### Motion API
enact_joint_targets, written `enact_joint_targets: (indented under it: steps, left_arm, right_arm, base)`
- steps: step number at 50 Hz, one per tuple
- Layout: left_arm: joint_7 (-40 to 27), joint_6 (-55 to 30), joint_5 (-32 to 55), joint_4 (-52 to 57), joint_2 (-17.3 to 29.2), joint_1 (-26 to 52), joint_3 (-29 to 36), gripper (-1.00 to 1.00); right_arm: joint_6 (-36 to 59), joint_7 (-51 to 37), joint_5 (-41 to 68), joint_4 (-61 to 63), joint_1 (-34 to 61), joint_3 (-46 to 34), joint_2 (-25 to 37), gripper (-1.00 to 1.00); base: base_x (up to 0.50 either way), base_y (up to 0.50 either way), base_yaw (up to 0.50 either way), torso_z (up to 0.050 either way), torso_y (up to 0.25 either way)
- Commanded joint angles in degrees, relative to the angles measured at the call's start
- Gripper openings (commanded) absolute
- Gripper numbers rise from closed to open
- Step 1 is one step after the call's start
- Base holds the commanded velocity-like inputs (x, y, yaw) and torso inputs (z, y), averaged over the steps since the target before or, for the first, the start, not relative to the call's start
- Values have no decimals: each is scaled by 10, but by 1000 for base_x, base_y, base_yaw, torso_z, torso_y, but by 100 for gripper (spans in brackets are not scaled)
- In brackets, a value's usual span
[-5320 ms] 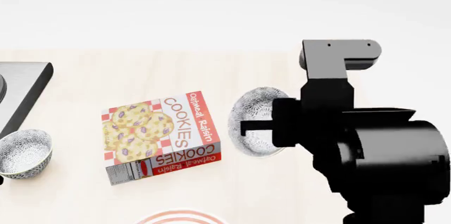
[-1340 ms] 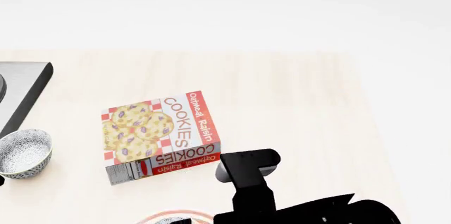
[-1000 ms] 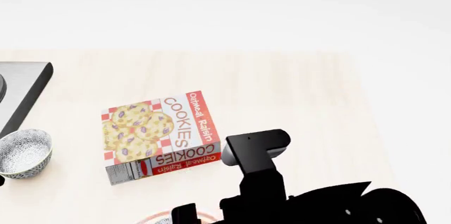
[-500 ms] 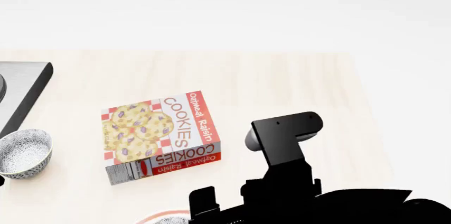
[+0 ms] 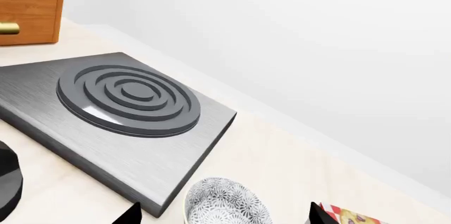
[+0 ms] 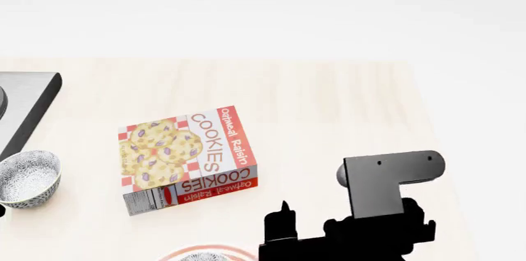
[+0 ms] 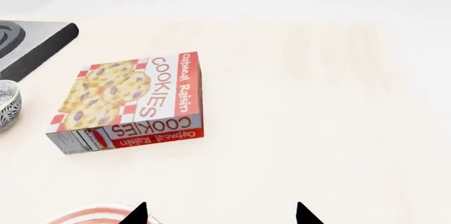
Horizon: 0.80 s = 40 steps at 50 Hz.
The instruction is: Pick the akita bowl next to the plate and place it on the plate.
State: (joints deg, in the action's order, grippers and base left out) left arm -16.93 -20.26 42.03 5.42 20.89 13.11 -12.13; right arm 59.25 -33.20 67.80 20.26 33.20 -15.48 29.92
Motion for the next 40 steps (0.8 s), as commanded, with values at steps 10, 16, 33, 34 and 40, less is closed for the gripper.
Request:
enact_joint_targets:
  steps: [10, 16, 33, 34, 40]
  left_arm:
    - [-2, 2, -1, 0, 2, 0, 4, 100]
    - [-4, 0, 1, 1, 3, 1, 3, 100]
    - [-6, 2, 2, -1, 3, 1, 5, 100]
    - [-6, 2, 2, -1, 3, 1, 5, 100]
    - [-6, 2, 3, 1, 4, 0, 5, 100]
  right_arm:
    - [-121, -69, -136, 49, -107, 14, 3, 100]
    - [-154, -83, -163, 47, -132, 33, 7, 100]
    - [-262, -92, -292, 2, -185, 14, -1, 100]
    - [-262, -92, -292, 2, -185, 14, -1, 100]
    - [-265, -106, -303, 13, -191, 16, 4, 100]
  base:
    - [0, 0, 0, 0, 0]
    - [0, 0, 0, 0, 0]
    - [0, 0, 0, 0, 0]
    - [0, 0, 0, 0, 0]
    - [0, 0, 0, 0, 0]
